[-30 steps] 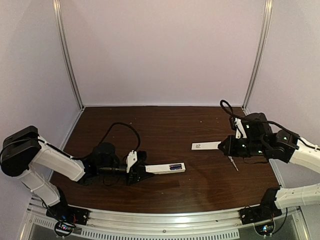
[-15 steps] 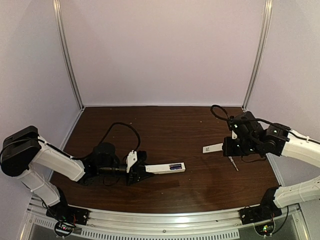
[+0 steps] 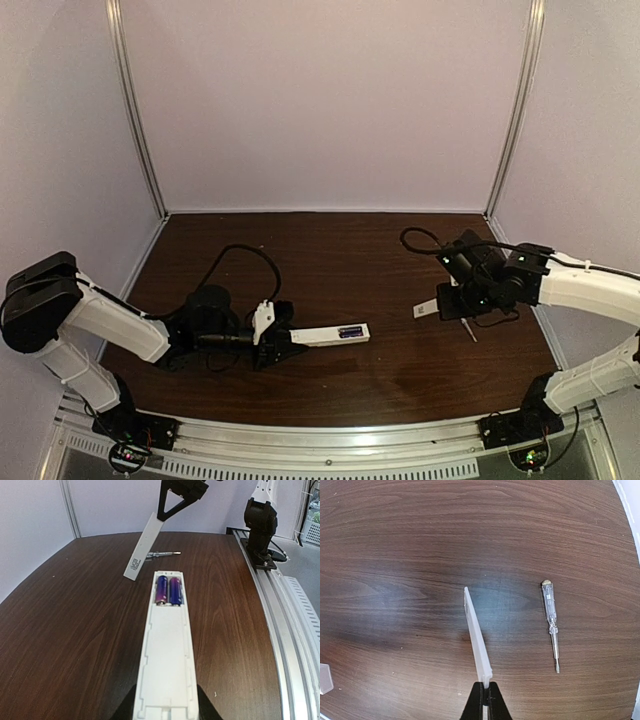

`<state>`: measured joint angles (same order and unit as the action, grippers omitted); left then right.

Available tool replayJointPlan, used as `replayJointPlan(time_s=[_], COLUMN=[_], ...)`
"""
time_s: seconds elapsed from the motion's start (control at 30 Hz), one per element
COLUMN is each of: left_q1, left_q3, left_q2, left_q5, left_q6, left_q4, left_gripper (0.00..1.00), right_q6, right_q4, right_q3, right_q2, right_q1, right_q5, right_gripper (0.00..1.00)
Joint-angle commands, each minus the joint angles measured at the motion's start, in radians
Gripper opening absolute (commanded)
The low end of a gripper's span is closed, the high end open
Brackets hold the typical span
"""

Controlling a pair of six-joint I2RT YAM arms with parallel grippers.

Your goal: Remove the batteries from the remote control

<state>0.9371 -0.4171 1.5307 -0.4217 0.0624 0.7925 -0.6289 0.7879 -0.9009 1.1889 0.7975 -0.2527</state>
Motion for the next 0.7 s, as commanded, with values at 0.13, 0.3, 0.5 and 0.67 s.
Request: replayJointPlan(time_s=[0.13, 0.3, 0.5, 0.67], left_q1=[0.006, 0.006, 0.006, 0.006], left_q3=[-0.018, -0.018, -0.017, -0.017], left_q2=[0.010, 0.014, 0.012, 0.015], left_q5=[0.008, 0.010, 0.009, 0.016], left_q6=[0.009, 0.010, 0.010, 0.014], left_q4=[0.070, 0.074, 0.073, 0.074], left_gripper=[0.00, 0.00, 0.00, 0.00], right_q6=[0.018, 0.007, 0.004, 0.006], right_q4=[-0.009, -0.010, -0.035, -0.082], right_q3=[-0.033, -0.023, -0.010, 0.013], right_q2=[0.050, 0.071, 0.065, 0.055], right_q1=[0.035, 0.056, 0.063, 0.063], right_q5=[0.048, 0.076, 0.123, 0.163], right_gripper=[0.04, 0.14, 0.36, 0.50])
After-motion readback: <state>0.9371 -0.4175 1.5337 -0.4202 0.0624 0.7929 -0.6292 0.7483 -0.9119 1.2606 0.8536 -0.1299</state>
